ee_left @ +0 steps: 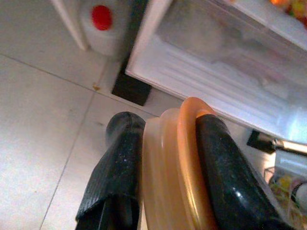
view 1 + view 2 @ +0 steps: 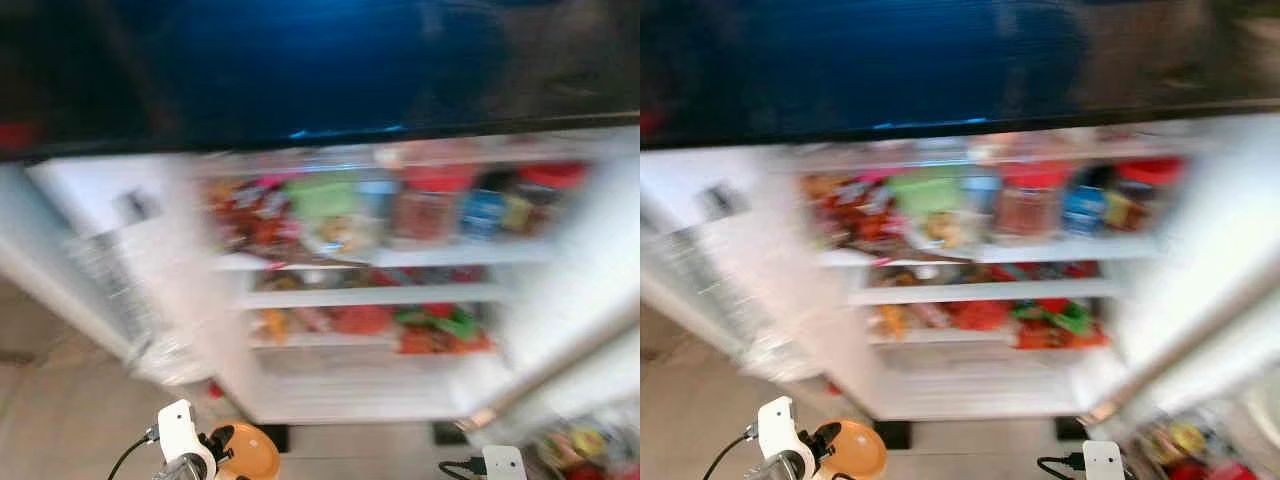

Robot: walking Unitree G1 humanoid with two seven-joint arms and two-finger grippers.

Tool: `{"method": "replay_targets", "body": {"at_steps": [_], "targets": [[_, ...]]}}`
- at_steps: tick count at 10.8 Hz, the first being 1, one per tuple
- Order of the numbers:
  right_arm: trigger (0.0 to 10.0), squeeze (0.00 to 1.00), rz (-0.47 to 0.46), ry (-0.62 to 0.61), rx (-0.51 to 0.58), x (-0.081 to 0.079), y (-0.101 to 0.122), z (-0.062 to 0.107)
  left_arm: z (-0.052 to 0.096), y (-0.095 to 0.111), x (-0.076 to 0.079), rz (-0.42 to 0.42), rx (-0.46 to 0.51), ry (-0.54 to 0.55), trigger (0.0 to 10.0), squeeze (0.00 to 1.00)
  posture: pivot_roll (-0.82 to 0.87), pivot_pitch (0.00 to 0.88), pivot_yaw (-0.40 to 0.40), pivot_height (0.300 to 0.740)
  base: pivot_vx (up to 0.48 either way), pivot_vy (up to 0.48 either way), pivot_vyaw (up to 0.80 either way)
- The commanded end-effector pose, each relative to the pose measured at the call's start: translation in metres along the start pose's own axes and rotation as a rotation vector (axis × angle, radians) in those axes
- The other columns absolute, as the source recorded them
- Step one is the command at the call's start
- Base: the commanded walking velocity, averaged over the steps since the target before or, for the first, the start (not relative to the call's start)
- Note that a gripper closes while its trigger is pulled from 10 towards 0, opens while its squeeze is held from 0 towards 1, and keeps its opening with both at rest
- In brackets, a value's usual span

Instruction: Restocking fridge

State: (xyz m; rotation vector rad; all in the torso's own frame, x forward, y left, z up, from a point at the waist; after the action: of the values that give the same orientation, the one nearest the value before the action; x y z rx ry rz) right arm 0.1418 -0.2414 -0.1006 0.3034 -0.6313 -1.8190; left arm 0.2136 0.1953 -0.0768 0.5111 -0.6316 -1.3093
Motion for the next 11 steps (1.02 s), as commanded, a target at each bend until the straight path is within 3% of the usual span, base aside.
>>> {"method": "replay_targets", "body": {"at_steps": [1,7,9,11], "targets": [[10.0,0.00,-0.007,-0.002,-0.023,0.002,-0.006,0.001,0.005,-0.022,-0.002,-0.001,-0.082,0.004,10.0,0.00,-0.13,0.098,0.070,0.740,0.000,-0.262,-0.69],[10.0,0.00,-0.015,0.004,-0.017,0.001,-0.005,0.001,0.004,-0.018,-0.001,-0.002,-0.070,0.004,10.0,0.00,-0.13,0.094,0.071,0.740,0.000,-0.259,0.00],[10.0,0.00,-0.013,0.005,-0.019,0.001,-0.005,0.001,0.003,-0.017,-0.002,0.009,-0.067,0.010,10.0,0.00,-0.13,0.096,0.070,0.740,0.000,0.000,-0.36],[10.0,0.00,-0.011,0.011,-0.016,0.001,-0.005,0.001,0.000,0.001,0.000,0.005,0.015,-0.012,10.0,0.00,-0.13,0.100,0.069,0.740,0.000,0.000,0.00]]}}
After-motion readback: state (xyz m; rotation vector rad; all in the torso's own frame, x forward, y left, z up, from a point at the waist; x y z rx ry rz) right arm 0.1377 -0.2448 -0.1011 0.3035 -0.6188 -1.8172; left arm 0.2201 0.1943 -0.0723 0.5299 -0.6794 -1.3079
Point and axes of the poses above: a point about 5 cm out from each wrist's last joint towards the gripper, its own z axis pointing back from the gripper into the wrist, its own y axis along the axis of the wrist's last joint, x = y × z, the point moved 1 cm from there along -z, pointing out of the wrist towards the gripper, and after that the axes turned 15 degrees about -z, right-handed, at the moved point
